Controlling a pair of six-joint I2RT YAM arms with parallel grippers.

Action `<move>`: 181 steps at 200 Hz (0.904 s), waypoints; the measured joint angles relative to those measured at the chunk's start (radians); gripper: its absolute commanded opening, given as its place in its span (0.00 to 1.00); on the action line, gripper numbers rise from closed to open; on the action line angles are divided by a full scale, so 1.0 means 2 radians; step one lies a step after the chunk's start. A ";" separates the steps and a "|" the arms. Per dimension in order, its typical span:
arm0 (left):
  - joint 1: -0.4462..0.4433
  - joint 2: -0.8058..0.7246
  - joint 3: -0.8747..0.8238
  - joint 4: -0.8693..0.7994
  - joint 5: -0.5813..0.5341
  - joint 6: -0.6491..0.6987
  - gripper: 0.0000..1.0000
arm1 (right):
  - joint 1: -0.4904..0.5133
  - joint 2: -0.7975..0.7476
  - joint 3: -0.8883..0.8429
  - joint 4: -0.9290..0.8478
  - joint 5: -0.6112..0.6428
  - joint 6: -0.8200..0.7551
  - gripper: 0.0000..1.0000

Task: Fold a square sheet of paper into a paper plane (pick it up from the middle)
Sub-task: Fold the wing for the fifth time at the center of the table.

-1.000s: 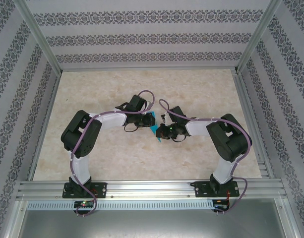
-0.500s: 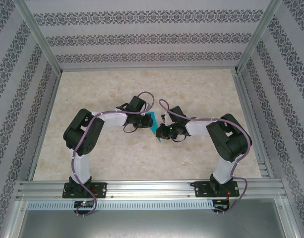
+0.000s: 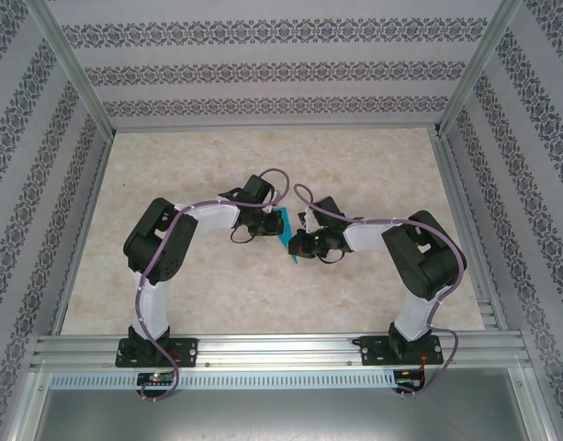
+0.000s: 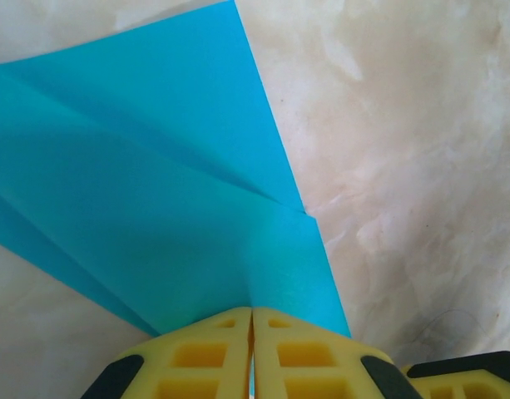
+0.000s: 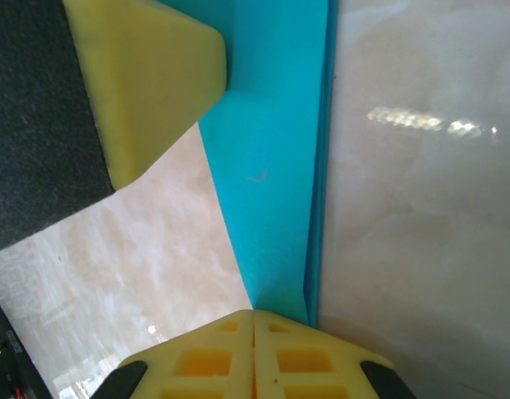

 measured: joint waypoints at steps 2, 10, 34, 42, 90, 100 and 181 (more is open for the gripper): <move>0.001 0.001 0.002 -0.002 0.001 0.003 0.10 | 0.000 0.000 0.000 0.000 0.000 0.000 0.08; 0.002 0.005 0.010 -0.013 0.005 0.013 0.10 | 0.000 0.000 0.000 0.000 0.000 -0.001 0.08; 0.010 0.015 0.028 -0.034 0.018 0.041 0.09 | 0.000 0.000 0.000 -0.002 0.000 -0.003 0.08; 0.014 0.019 0.032 -0.037 0.029 0.048 0.09 | 0.000 0.000 0.000 -0.002 0.000 -0.003 0.08; 0.047 0.040 0.049 -0.047 0.094 0.062 0.08 | -0.002 0.001 0.000 -0.002 -0.002 -0.004 0.08; 0.055 0.043 0.051 -0.047 0.105 0.062 0.08 | -0.003 0.001 0.000 -0.001 -0.002 -0.004 0.08; 0.096 0.058 0.056 -0.033 0.141 0.048 0.07 | -0.006 0.004 -0.004 0.006 -0.009 -0.008 0.08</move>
